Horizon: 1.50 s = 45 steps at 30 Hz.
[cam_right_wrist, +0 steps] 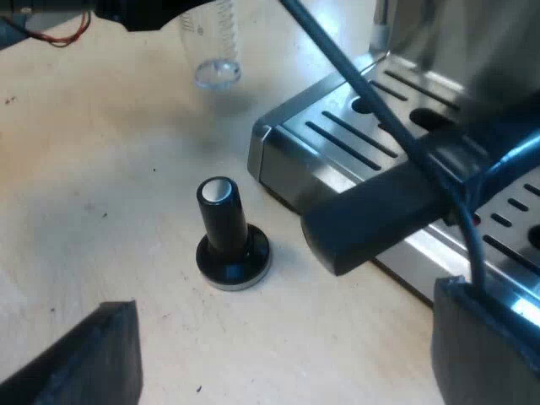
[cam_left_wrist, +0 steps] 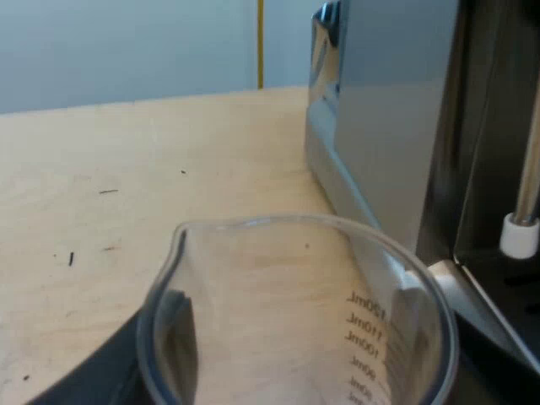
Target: Pour the beans into the coffee machine
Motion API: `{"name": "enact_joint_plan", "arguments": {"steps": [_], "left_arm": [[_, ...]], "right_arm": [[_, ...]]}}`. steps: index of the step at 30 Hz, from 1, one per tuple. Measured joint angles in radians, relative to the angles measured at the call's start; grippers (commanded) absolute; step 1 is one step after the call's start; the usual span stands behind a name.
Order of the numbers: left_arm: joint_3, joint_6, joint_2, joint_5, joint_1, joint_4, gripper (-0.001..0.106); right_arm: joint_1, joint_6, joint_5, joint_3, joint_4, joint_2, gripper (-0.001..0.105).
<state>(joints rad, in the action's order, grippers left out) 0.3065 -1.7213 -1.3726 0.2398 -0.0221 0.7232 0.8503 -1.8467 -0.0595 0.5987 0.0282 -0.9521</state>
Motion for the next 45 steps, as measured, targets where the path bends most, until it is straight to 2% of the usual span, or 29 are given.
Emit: {"name": "enact_joint_plan", "arguments": {"steps": [9, 20, 22, 27, 30, 37, 41, 45], "left_arm": [[0.0, 0.0, -0.15, 0.0, 0.0, 0.127, 0.029], [0.0, 0.0, -0.196, 0.0, 0.0, 0.162, 0.029], [0.0, 0.0, -0.196, 0.0, 0.0, 0.162, 0.034], [0.0, 0.0, -0.196, 0.0, 0.0, 0.162, 0.064], [0.0, 0.0, -0.196, 0.0, 0.0, 0.154, 0.073], [0.0, 0.0, -0.196, 0.0, 0.0, 0.142, 0.073], [0.003, 0.0, -0.196, 0.0, 0.0, 0.063, 0.073], [0.001, 0.0, -0.19, 0.003, 0.0, 0.039, 0.073]], "right_arm": [[0.0, 0.0, 0.0, 0.0, -0.073, -0.062, 0.072], [0.0, 0.0, 0.002, 0.0, -0.093, -0.065, 0.072], [0.0, 0.005, 0.002, 0.0, -0.093, -0.065, 0.072], [0.0, 0.028, 0.002, 0.0, -0.093, -0.065, 0.072], [0.0, 0.031, 0.002, 0.0, -0.093, -0.065, 0.072], [0.0, 0.042, 0.002, 0.0, -0.093, -0.065, 0.072], [0.0, 0.055, 0.002, 0.0, -0.093, -0.065, 0.072], [0.0, 0.055, 0.002, 0.0, -0.093, -0.065, 0.072]]}}
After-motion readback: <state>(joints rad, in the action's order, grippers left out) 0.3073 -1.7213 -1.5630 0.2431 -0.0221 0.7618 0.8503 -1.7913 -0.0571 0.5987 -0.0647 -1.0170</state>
